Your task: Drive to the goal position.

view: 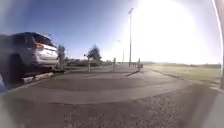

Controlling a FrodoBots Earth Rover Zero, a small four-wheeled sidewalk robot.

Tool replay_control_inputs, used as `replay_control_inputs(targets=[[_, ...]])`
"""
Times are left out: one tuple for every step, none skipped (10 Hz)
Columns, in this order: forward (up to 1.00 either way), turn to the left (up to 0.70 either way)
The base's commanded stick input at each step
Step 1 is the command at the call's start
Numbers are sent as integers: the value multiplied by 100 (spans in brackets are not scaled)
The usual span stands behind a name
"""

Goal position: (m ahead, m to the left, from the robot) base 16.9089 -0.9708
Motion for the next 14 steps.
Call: replay_control_inputs(targets=[[70, 0], [70, 0], [70, 0], [70, 0], [70, 0], [70, 0], [70, 0], [70, 0], [70, 0], [70, 0], [70, 0], [70, 0], [70, 0], [70, 0]])
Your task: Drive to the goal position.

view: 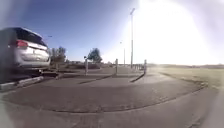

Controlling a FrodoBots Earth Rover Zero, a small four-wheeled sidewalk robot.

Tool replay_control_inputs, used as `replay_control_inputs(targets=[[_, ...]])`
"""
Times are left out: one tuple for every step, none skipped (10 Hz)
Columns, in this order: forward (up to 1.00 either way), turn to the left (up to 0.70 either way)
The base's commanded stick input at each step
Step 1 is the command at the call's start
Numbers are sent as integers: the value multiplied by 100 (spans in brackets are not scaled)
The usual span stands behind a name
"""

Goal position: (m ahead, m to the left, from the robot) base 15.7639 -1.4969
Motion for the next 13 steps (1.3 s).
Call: replay_control_inputs(targets=[[70, 0], [70, 0], [70, 0], [70, 0], [70, 0], [70, 0], [70, 0], [70, 0], [70, 0], [70, 0], [70, 0], [70, 0], [70, 0]])
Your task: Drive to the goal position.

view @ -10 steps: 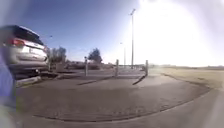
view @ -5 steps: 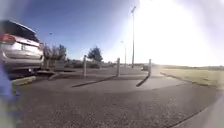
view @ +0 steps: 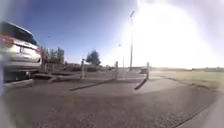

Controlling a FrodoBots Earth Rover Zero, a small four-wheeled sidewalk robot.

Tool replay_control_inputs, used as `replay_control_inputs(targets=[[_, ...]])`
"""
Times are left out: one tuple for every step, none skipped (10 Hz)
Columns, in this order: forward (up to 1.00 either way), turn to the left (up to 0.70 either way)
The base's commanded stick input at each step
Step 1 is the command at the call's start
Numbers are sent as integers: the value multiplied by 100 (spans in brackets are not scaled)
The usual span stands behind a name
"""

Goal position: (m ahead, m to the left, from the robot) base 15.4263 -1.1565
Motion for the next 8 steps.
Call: replay_control_inputs(targets=[[70, 0], [70, 0], [70, 0], [70, 0], [70, 0], [70, 0], [70, 0], [70, 0]])
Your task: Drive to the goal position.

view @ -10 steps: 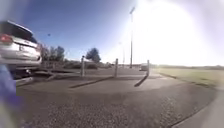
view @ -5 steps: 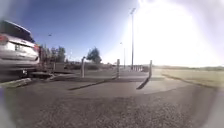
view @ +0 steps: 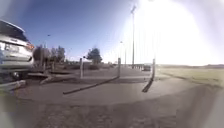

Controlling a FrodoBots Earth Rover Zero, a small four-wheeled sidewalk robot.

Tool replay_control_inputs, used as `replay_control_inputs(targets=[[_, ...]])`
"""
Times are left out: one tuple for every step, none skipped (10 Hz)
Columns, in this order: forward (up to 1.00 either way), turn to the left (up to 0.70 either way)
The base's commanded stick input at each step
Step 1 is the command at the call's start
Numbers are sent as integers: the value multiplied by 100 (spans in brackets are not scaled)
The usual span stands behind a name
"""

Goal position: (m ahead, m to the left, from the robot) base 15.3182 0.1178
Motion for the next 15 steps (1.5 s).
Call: replay_control_inputs(targets=[[70, 0], [70, 0], [70, 0], [70, 0], [70, 0], [70, 0], [70, 0], [70, 0], [70, 0], [70, 0], [70, 0], [70, 0], [70, 0], [70, 0], [70, 0]])
